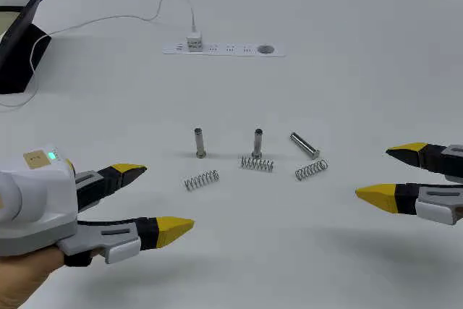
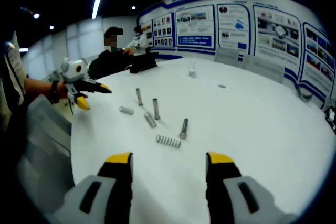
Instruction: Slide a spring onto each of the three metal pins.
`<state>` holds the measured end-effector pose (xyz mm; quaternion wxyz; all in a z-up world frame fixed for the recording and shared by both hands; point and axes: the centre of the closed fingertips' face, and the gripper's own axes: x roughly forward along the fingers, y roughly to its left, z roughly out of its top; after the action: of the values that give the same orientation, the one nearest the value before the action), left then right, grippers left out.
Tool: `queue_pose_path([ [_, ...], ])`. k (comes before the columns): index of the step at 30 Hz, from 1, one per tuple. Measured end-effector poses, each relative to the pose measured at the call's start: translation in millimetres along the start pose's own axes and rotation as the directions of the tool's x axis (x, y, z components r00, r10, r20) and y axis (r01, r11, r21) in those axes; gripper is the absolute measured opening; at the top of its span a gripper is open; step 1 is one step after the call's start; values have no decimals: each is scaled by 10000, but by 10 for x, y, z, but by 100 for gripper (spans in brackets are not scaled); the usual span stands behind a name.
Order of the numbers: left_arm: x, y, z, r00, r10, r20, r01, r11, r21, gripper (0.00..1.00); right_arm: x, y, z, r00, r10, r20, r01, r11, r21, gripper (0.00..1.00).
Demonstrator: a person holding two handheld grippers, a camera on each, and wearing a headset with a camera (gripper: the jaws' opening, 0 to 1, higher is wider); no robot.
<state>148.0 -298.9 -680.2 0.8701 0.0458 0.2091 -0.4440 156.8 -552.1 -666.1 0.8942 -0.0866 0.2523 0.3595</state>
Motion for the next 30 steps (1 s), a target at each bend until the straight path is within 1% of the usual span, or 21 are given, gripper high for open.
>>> queue_pose_path([
  [7,-36,-5,-18,9998,179,4,-179,9998,-52,73,54,-33,65,9999,97,67,-96,9999,-56,55],
  [14,-59,-2,-8,9993,364,60,-363,9993,-94,73,159,-84,139,9998,170,-51,-171,9997,-167,51],
  [23,-78,-17,13,9989,453,104,-452,9990,-52,73,368,-191,275,9995,205,-227,-213,9991,-356,47],
  [30,-91,-13,-9,9986,511,110,-510,9987,-93,73,560,-215,369,9985,303,-448,-328,9978,-576,44],
])
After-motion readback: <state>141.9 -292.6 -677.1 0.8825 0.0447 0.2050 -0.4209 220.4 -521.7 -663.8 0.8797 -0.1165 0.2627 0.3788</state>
